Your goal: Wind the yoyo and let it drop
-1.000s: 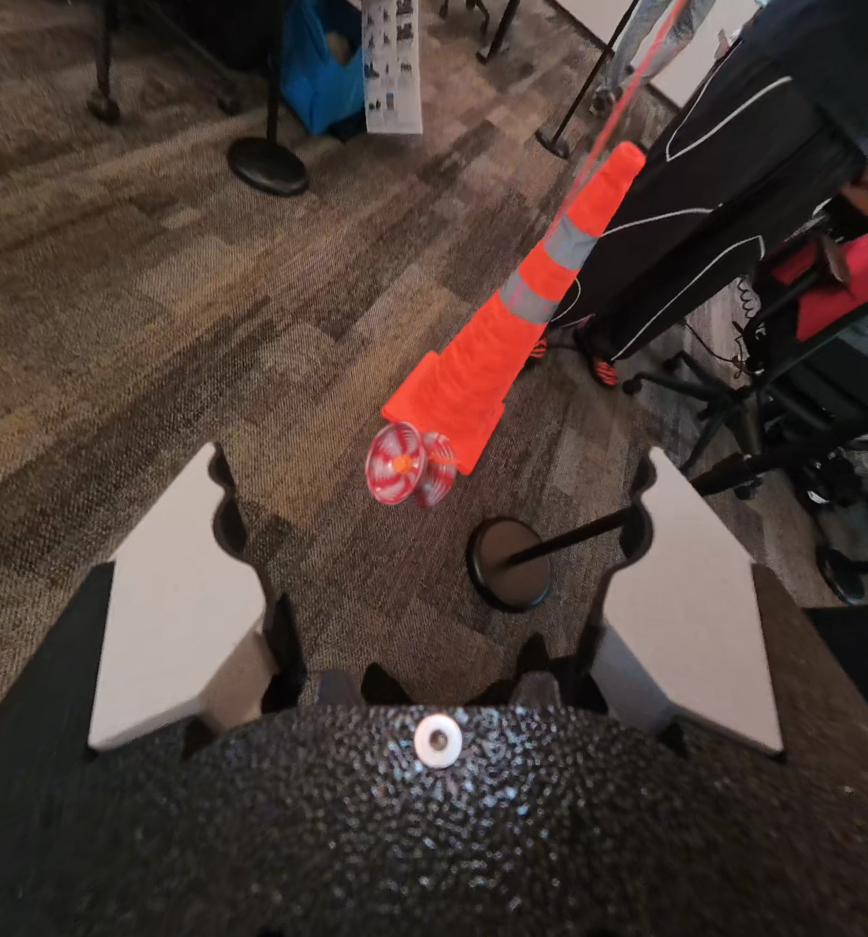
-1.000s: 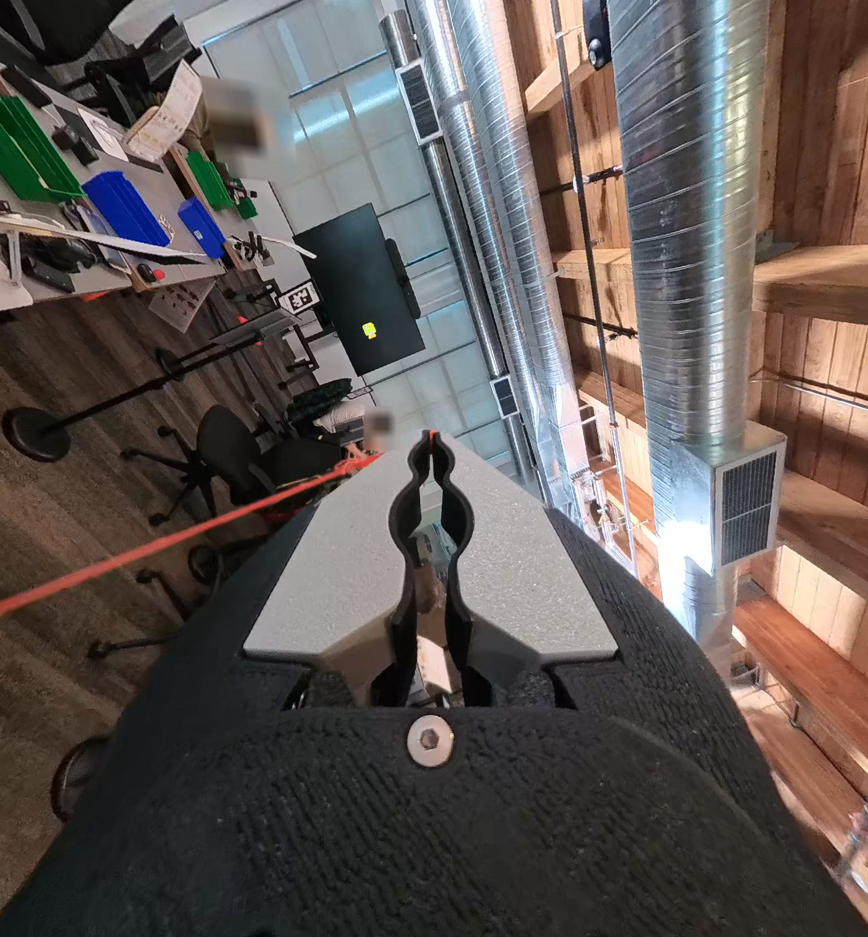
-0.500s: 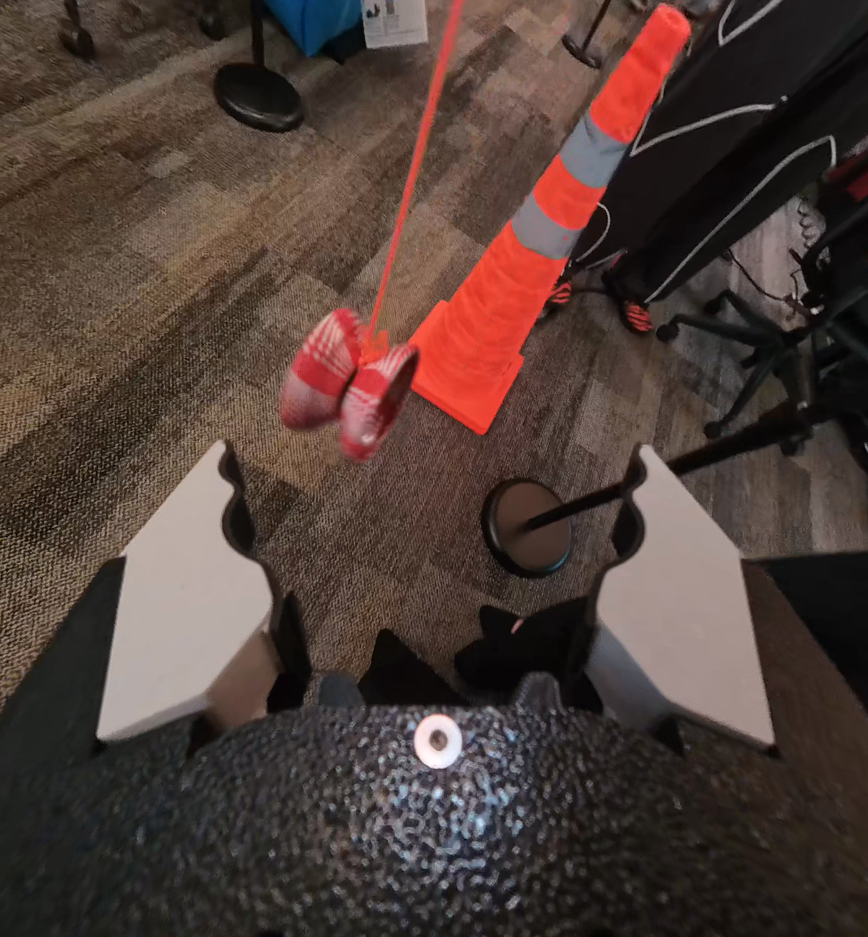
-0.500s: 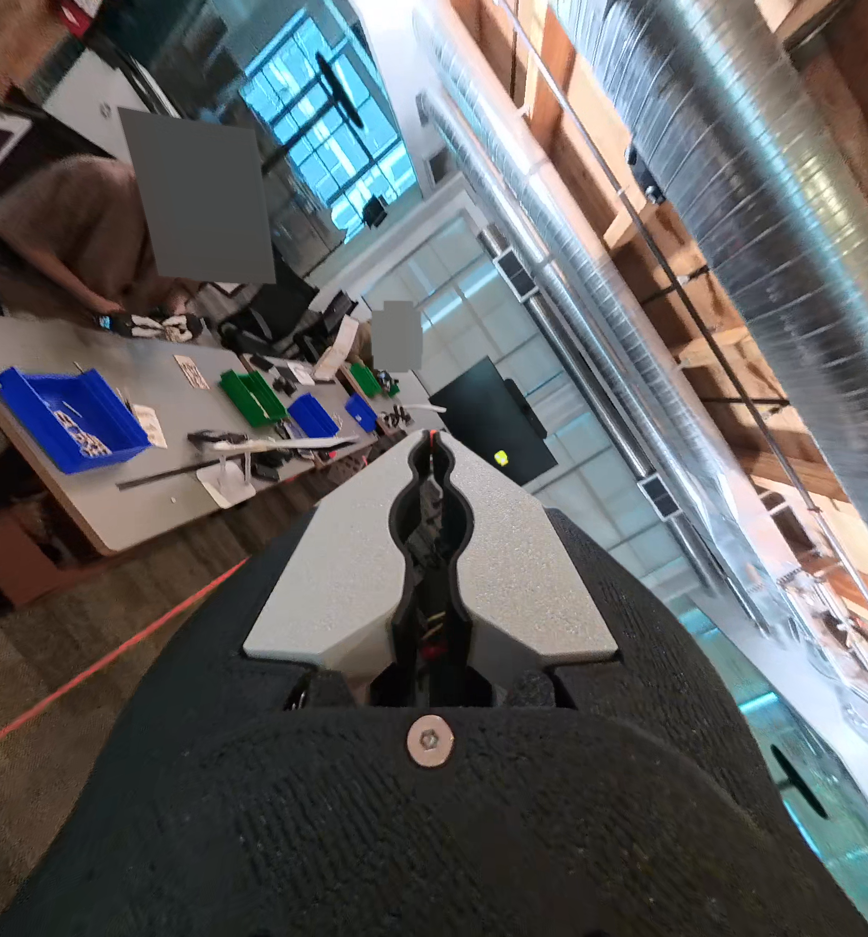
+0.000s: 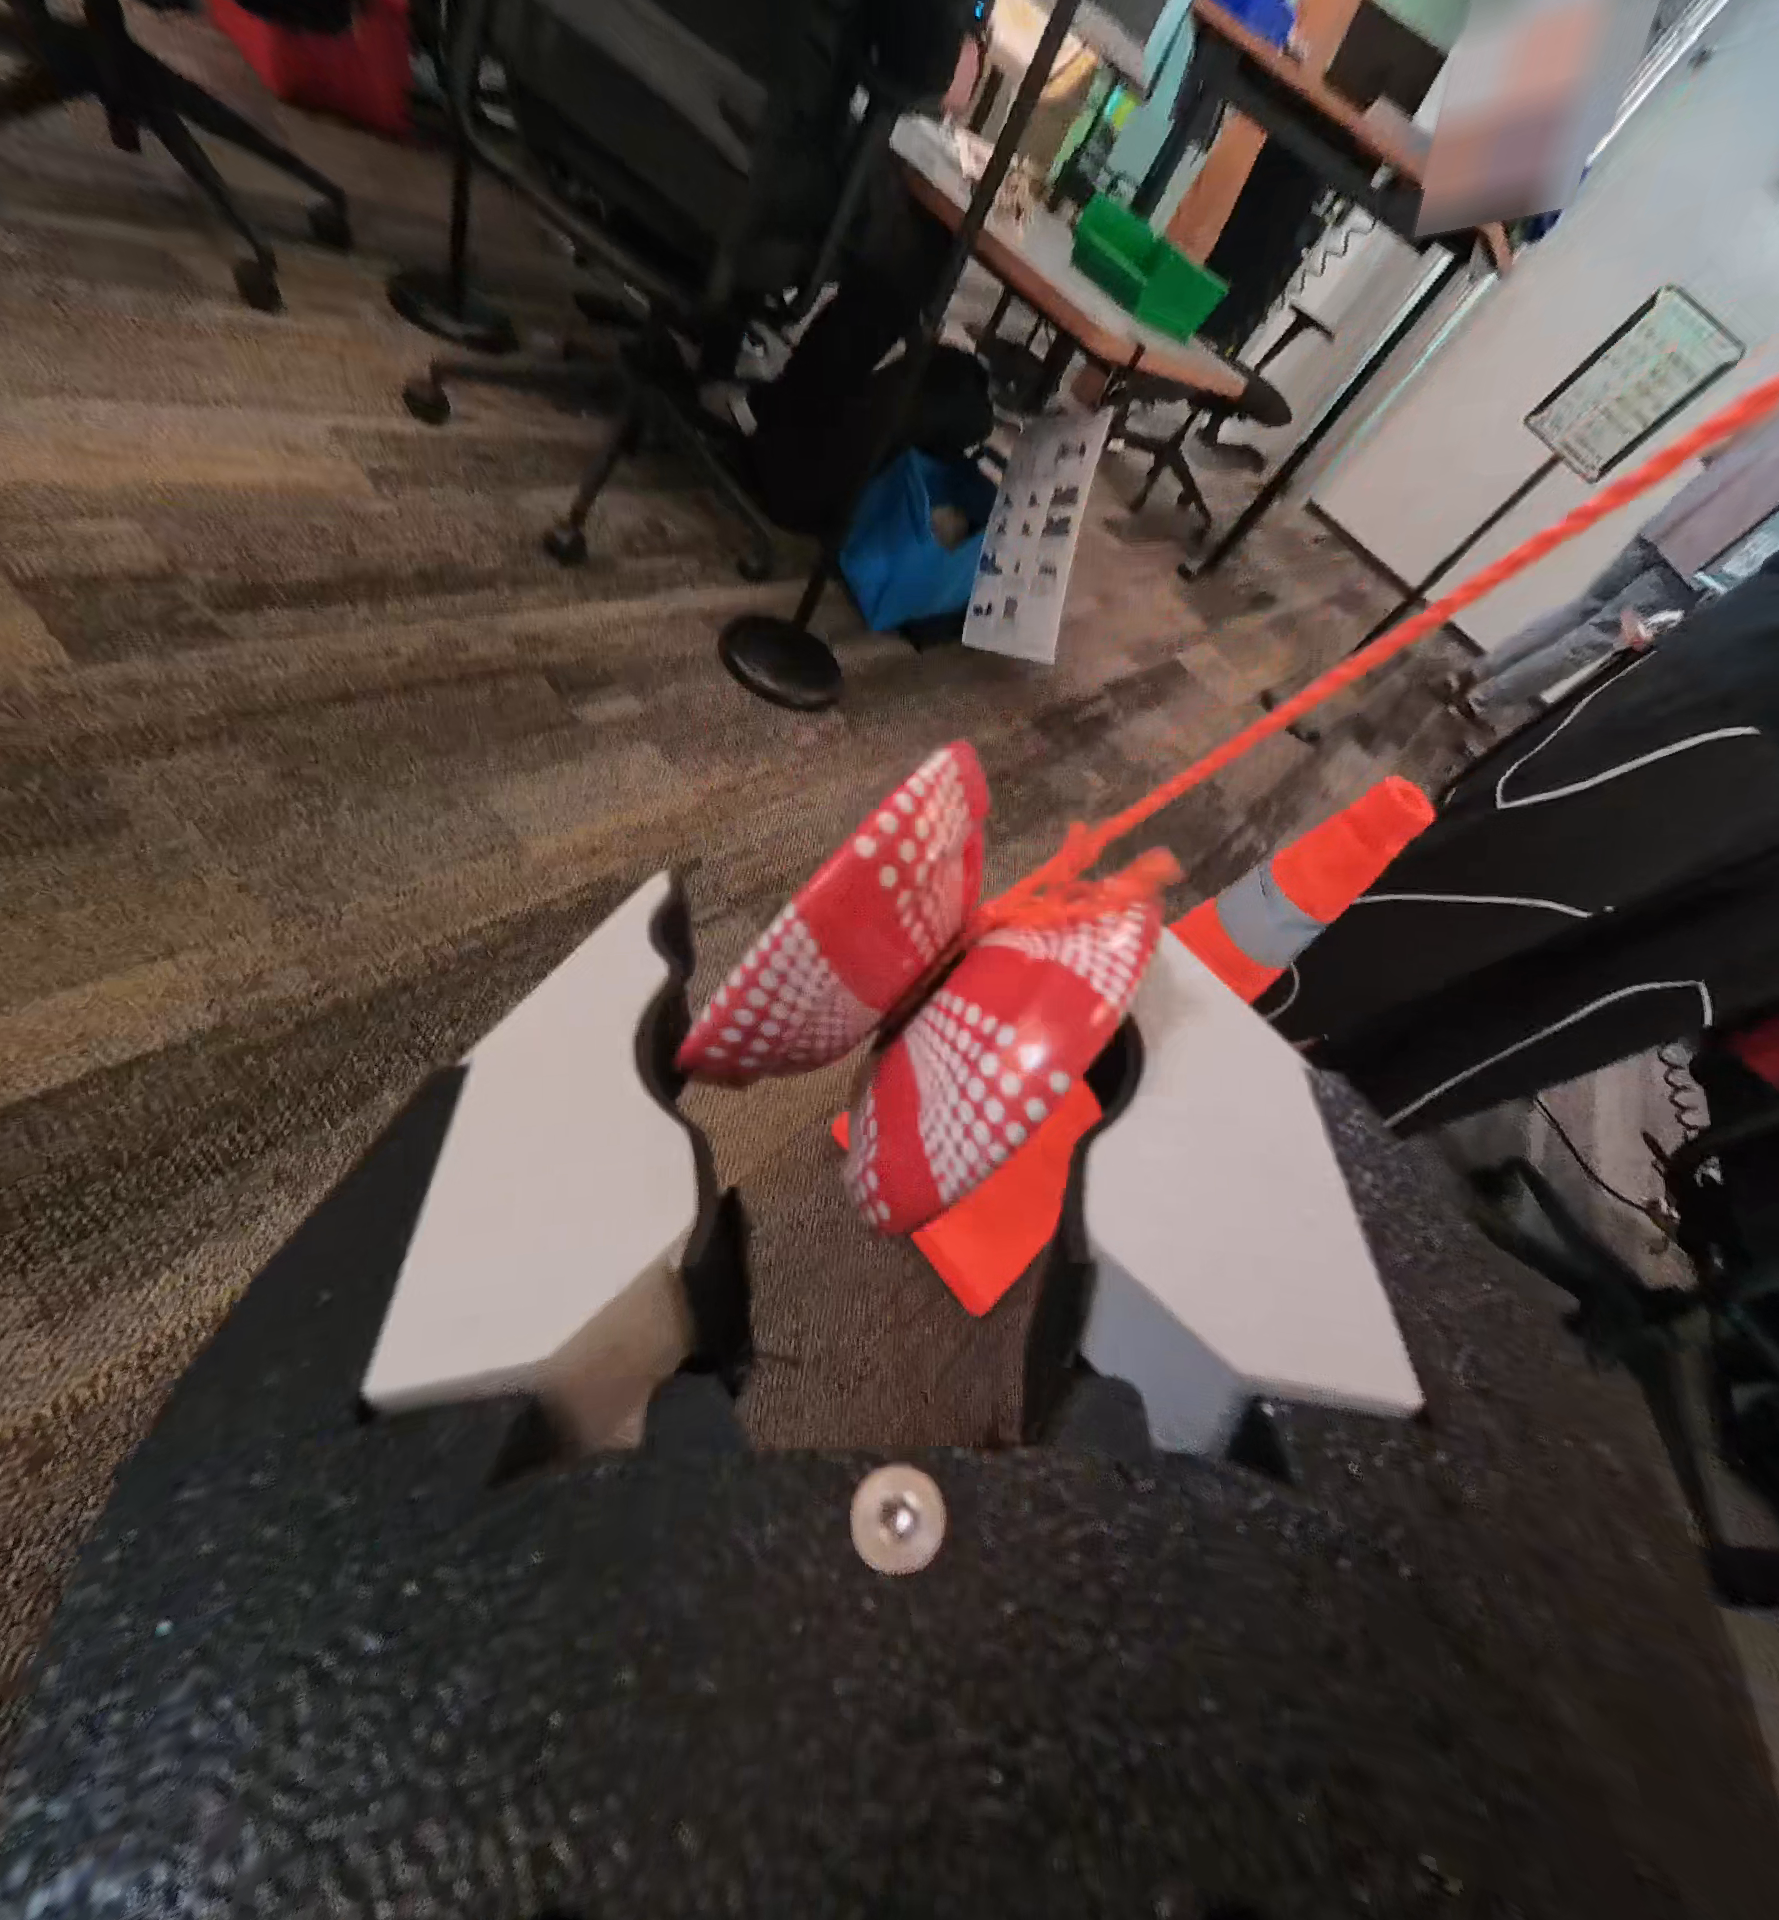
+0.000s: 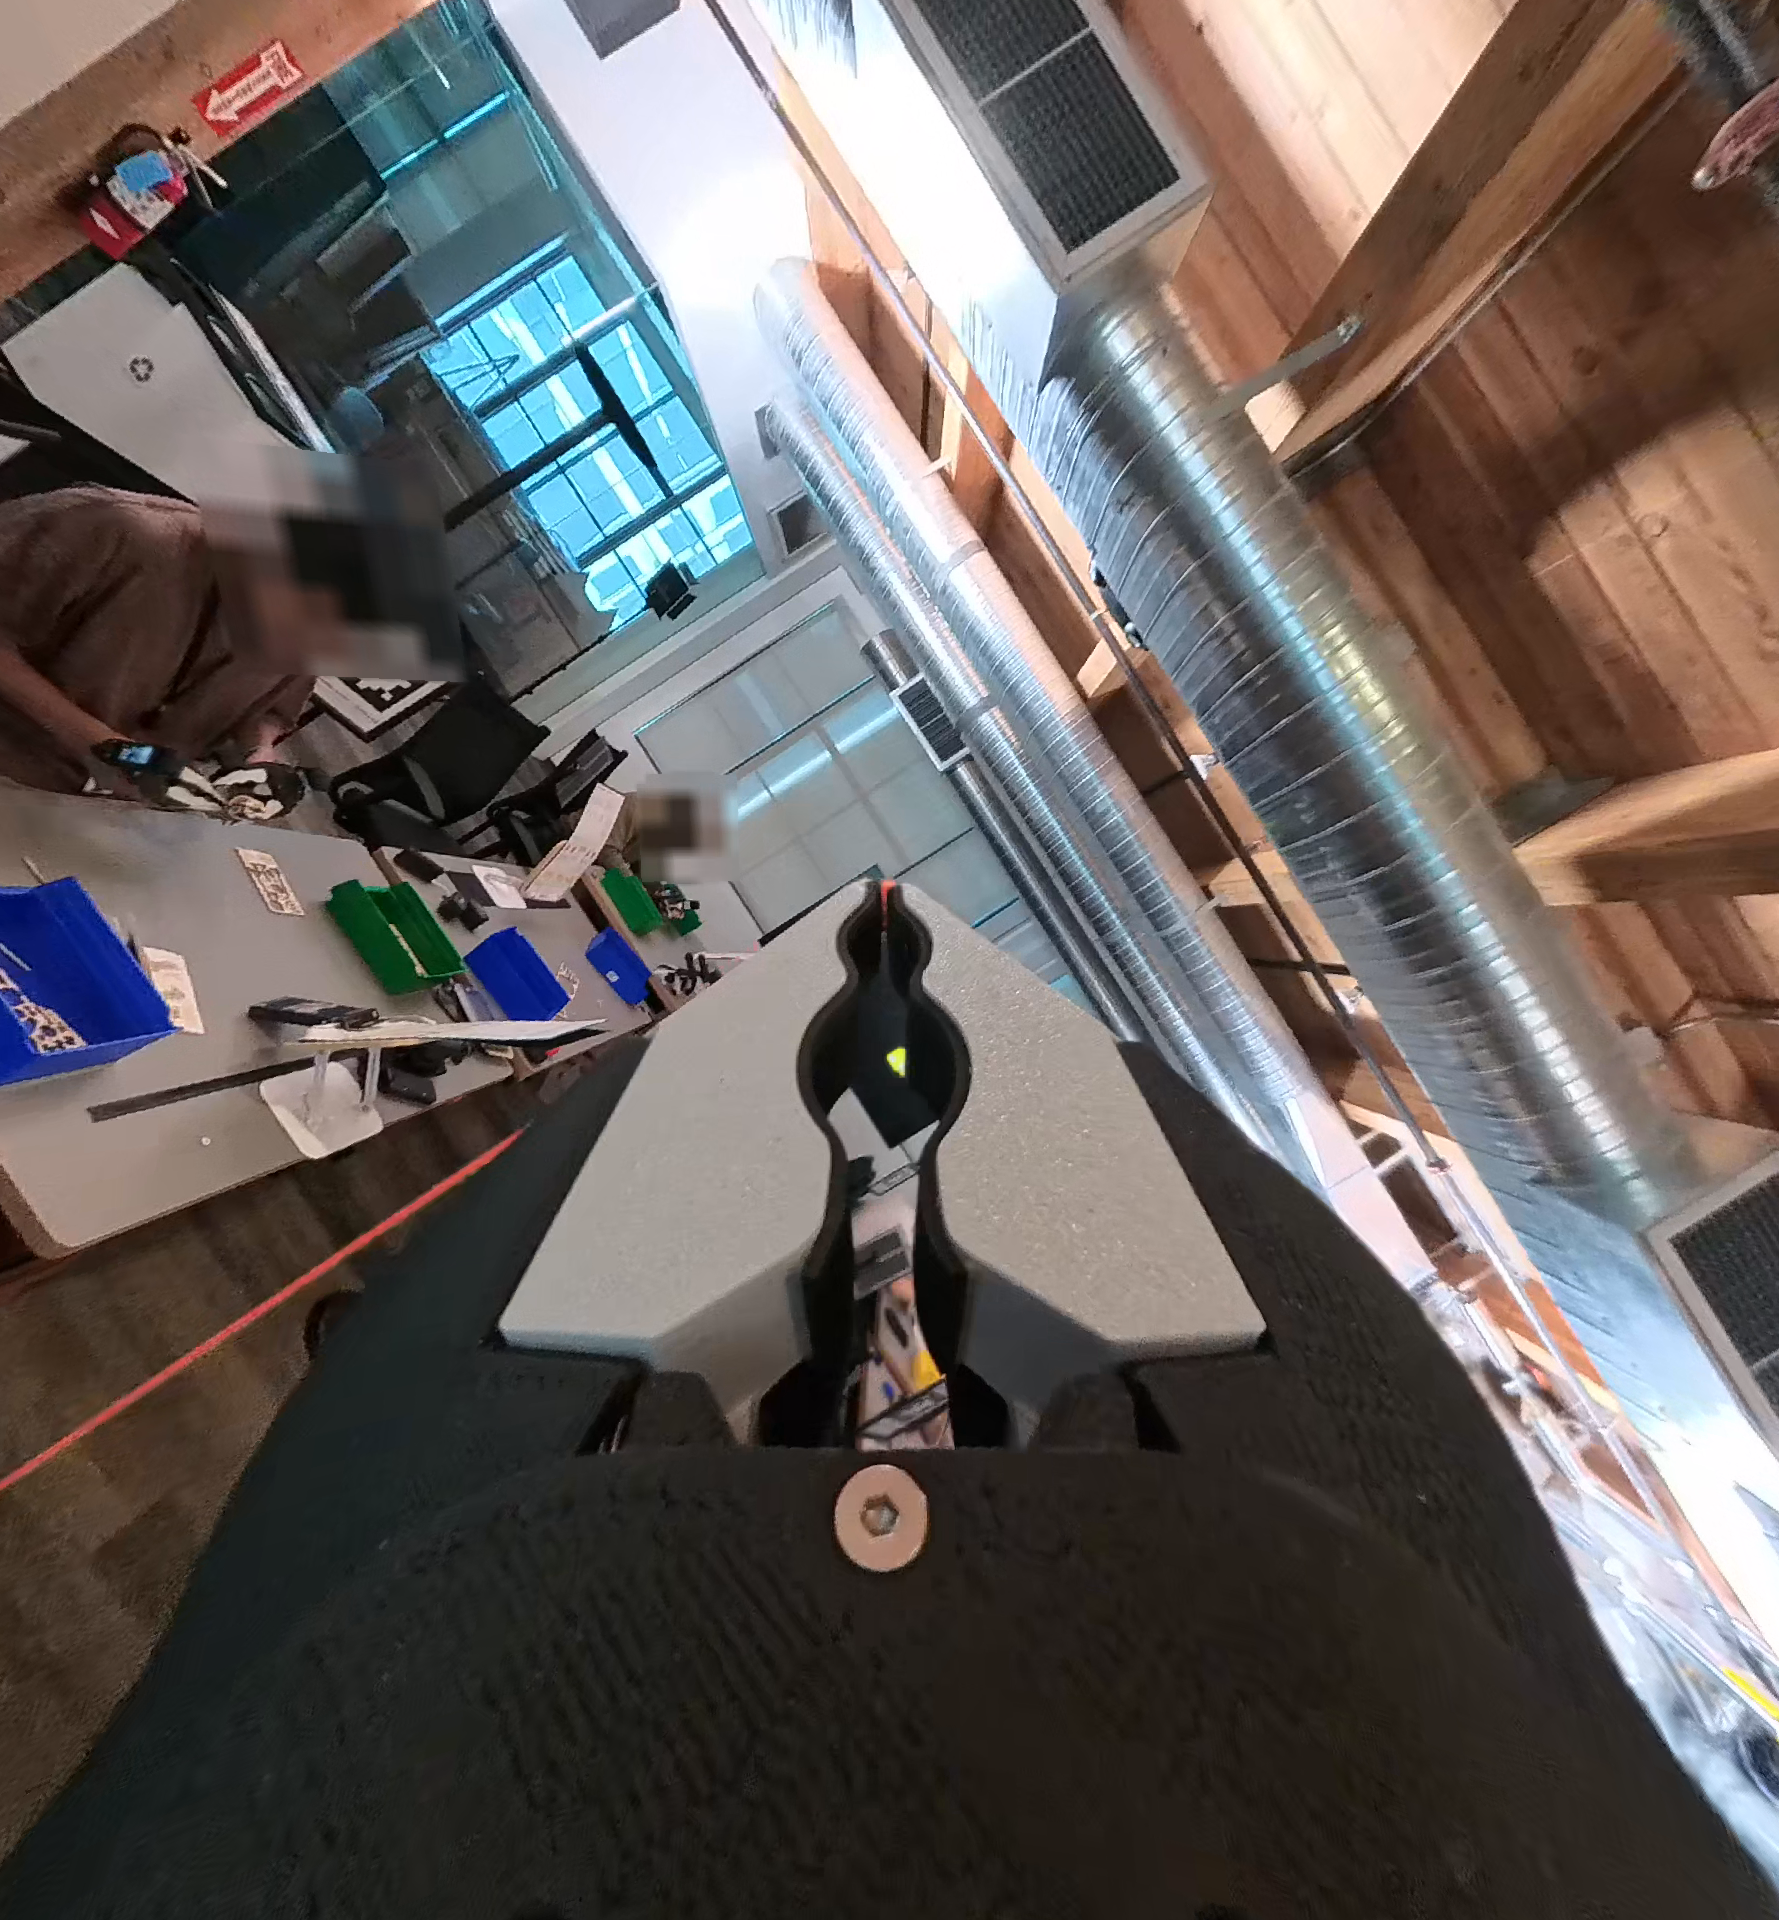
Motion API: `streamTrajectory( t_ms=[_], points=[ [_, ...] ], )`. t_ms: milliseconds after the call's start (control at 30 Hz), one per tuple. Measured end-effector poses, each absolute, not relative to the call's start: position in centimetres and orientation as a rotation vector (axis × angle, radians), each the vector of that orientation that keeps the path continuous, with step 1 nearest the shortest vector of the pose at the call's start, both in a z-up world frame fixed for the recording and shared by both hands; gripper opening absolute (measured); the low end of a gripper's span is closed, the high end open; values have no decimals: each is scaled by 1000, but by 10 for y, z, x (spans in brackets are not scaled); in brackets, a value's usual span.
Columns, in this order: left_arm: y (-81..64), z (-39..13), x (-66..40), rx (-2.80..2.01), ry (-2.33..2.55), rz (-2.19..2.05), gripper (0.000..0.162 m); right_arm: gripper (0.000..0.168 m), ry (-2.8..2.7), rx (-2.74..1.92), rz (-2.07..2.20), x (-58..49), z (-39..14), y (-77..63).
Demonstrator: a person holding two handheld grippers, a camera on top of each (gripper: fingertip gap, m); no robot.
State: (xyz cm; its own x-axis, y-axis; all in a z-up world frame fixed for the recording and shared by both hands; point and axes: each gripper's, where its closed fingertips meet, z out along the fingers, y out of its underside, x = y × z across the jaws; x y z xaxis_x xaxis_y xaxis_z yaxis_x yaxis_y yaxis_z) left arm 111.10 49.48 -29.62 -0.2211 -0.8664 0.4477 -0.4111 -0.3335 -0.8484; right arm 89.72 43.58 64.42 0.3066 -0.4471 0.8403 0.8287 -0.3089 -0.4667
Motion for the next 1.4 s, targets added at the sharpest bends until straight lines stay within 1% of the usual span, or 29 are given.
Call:
streamTrajectory(
  t_ms=[233,300,333,400,533,733,900,1000,1133,1200,1300,1400],
  points=[
    [521,-274,1073,-1597,1406,-1402,70,0,-407,-1300,-1279,873,646,390],
    [544,-259,1046,-1596,1320,-1329,57,0,-424,-1293,-1228,873,640,388],
    [558,-251,1029,-1595,1274,-1281,56,0,-437,-1290,-1195,874,636,390],
    [585,-233,989,-1594,1194,-1194,51,0,-448,-1296,-1129,882,629,398],
    [638,-199,887,-1628,1022,-961,50,0,-460,-1342,-925,900,603,431],
    [682,-146,718,-1679,788,-686,50,0,-558,-1307,-655,859,575,489],
    [702,-121,601,-1706,640,-502,51,0,-685,-1285,-548,789,560,532],
    [703,-118,528,-1767,569,-460,51,0,-777,-1288,-435,731,549,562],
    [691,-131,399,-1966,518,-312,51,0,-957,-1284,-283,627,519,604],
    [679,-137,335,-2094,469,-313,52,0,-1050,-1282,-205,567,501,629],
    [665,-133,267,-2200,420,-368,52,0,-1158,-1257,-132,482,480,656],
    [652,-130,222,-2308,392,-361,52,0,-1229,-1220,-45,406,463,674]
  ],
)
